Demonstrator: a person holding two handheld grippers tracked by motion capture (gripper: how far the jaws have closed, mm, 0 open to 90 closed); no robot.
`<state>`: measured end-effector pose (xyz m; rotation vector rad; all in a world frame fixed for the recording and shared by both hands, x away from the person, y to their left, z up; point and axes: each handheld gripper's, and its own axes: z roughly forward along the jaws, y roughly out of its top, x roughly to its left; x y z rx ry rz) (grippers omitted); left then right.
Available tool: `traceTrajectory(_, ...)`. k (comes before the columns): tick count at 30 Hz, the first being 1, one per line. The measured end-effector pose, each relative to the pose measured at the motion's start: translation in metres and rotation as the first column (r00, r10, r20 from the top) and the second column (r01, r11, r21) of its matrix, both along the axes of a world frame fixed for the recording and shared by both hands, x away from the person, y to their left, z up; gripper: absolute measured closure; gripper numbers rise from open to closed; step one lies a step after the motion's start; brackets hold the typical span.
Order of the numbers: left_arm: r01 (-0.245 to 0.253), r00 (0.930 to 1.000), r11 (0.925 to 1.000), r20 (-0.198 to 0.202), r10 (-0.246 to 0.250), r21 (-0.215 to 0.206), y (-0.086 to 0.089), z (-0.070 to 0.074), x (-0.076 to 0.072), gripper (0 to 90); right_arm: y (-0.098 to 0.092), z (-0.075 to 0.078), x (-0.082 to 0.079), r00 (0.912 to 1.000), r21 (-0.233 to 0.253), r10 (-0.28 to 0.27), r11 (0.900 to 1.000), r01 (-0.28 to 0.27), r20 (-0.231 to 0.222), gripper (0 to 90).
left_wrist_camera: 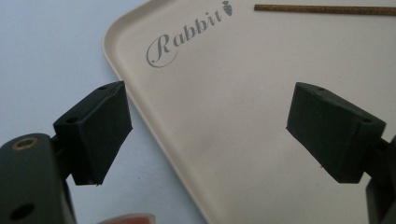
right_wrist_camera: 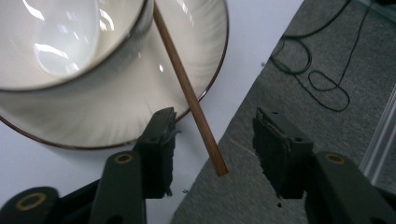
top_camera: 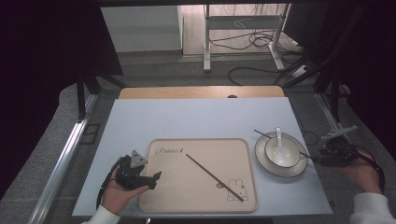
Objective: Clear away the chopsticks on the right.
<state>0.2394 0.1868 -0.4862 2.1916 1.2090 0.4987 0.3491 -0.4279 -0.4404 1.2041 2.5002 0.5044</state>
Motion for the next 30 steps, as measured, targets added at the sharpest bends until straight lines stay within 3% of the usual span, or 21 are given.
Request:
traceTrajectory(3,-0.001,1.0,1.0,-0.001,0.001,0.002,0.001,0.0,0.0,13.9,0.003,-0.006,0.005,0.9994,-0.054,0.021,0.998,-0.022,-0.026,56.2)
traceTrajectory(13,-0.003,1.0,1.0,-0.004,0.003,0.005,0.001,-0.001,0.0,13.9,0.012,-0.024,0.014,0.9912,-0.138,0.08,0.986,-0.094,-0.105,74.7)
traceTrajectory(17,-0.004,1.0,1.0,0.0,0.004,0.005,0.002,-0.001,-0.001,13.9,0.012,-0.025,0.013,0.9875,-0.128,0.094,0.986,-0.11,-0.127,81.9)
traceTrajectory(21,-0.005,1.0,1.0,0.001,0.005,0.004,0.002,0.0,-0.001,13.9,0.01,-0.019,0.01,0.9891,-0.114,0.088,0.988,-0.102,-0.118,82.5)
traceTrajectory(24,-0.005,1.0,1.0,0.002,0.005,0.002,0.002,0.0,-0.001,14.0,0.008,-0.012,0.008,0.9935,-0.098,0.066,0.992,-0.075,-0.092,82.7)
traceTrajectory(30,-0.007,1.0,1.0,0.004,0.007,0.0,0.002,0.001,-0.001,14.0,0.003,0.014,-0.001,1.0,-0.011,-0.006,1.0,0.006,-0.005,82.9)
